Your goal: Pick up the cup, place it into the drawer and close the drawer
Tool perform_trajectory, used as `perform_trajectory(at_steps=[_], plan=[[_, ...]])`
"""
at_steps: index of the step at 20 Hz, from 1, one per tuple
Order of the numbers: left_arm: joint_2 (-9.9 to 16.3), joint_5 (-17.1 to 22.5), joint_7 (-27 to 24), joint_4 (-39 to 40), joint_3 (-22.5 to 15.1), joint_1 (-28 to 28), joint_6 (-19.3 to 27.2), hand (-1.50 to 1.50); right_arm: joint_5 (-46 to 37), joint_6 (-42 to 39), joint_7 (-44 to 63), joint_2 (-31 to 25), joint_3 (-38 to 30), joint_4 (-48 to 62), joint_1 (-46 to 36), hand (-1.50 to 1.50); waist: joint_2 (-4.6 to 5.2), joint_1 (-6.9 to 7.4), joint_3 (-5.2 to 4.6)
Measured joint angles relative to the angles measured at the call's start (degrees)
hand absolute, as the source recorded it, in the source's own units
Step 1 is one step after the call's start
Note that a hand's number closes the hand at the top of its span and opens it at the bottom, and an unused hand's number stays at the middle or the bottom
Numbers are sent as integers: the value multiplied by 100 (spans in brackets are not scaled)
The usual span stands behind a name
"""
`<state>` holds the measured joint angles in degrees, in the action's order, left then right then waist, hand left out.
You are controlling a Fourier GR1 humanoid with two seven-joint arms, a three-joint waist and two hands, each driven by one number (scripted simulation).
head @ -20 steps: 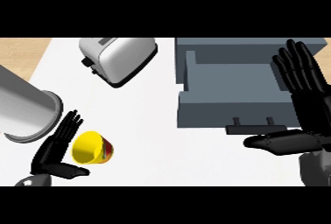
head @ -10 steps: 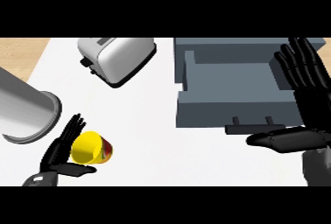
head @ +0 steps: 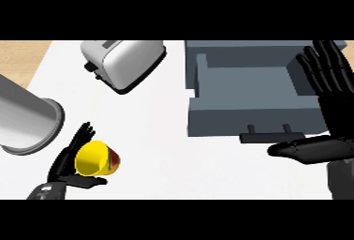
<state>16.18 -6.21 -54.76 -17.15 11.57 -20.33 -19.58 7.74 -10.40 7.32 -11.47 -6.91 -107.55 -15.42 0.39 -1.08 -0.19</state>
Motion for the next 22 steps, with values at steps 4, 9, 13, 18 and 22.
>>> perform_trajectory(at_steps=[4, 9, 13, 18, 22], plan=[[-158, -55, -119, 187, -39, -146, 97, -150, -28, -30, -94, -8, -9, 119, -42, -150, 11, -14, -3], [-205, -48, -85, 271, -81, -284, -38, -150, -113, 31, -53, 60, 73, 95, -19, -150, 7, -13, 0], [-340, -1, -12, 237, -144, -357, -307, 150, -105, 33, 4, 24, 46, 84, -72, -150, 7, -17, -5], [-469, -7, -442, -72, -115, -352, 164, 150, -28, -30, 26, -89, -87, 75, -47, -150, 8, -20, -5], [-546, 35, -716, -267, 15, -334, 629, 150, 63, -76, 60, -149, -173, 88, -77, -150, 3, 1, -2]])
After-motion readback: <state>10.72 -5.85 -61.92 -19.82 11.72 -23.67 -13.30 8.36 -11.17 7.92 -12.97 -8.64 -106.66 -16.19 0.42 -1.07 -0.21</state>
